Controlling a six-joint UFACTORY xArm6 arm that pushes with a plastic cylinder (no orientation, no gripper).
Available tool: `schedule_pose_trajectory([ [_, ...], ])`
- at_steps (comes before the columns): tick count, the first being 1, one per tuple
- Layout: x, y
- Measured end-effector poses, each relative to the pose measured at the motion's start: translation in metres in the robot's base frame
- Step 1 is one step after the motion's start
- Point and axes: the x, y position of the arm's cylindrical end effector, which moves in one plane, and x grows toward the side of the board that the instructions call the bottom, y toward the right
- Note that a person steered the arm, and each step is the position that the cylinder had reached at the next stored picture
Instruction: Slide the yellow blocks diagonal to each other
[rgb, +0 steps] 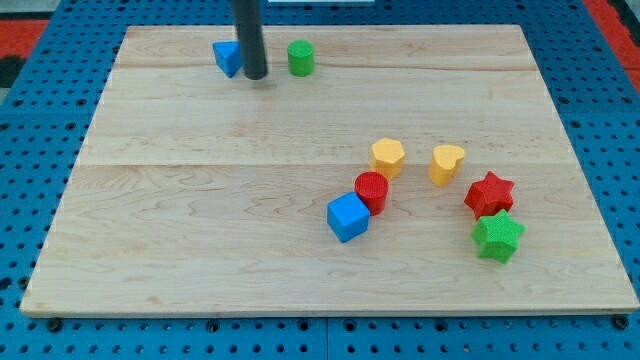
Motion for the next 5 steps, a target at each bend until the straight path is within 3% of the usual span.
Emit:
schedule_pose_trajectory([
  [1,0.016,0.113],
  [2,0.062,0.225],
  [3,0.119,0.293],
  [4,0.179,0.250],
  [5,0.171,0.175],
])
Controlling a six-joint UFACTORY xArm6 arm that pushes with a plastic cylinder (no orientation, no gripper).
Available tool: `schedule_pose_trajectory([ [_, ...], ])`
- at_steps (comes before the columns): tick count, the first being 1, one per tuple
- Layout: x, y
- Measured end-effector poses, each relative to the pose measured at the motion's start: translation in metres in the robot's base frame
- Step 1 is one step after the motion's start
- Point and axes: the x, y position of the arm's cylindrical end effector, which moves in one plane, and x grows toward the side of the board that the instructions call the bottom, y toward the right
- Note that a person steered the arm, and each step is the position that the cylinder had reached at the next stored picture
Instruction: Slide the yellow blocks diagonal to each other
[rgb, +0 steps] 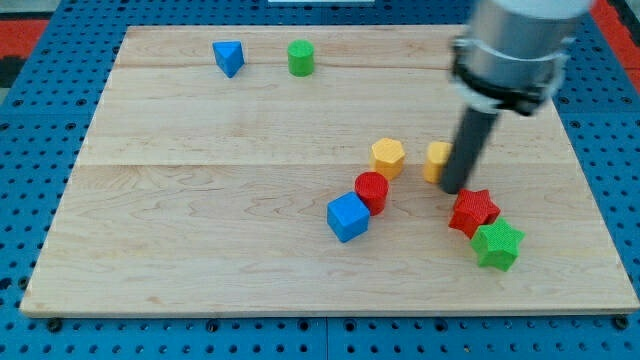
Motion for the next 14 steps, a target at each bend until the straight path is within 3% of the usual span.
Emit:
schedule_pose_trajectory([
  [1,-0.051,-0.003],
  [3,-0.090,0.013],
  [5,-0.183,-0.020],
  [6,-0.168,-0.004],
  [7,-0.083,0.043],
  [8,-0.033,0.019],
  [9,-0.020,-0.024],
  [10,-0.049,-0.113],
  [12,-0.034,-0.112],
  [14,-0.036,-0.224],
])
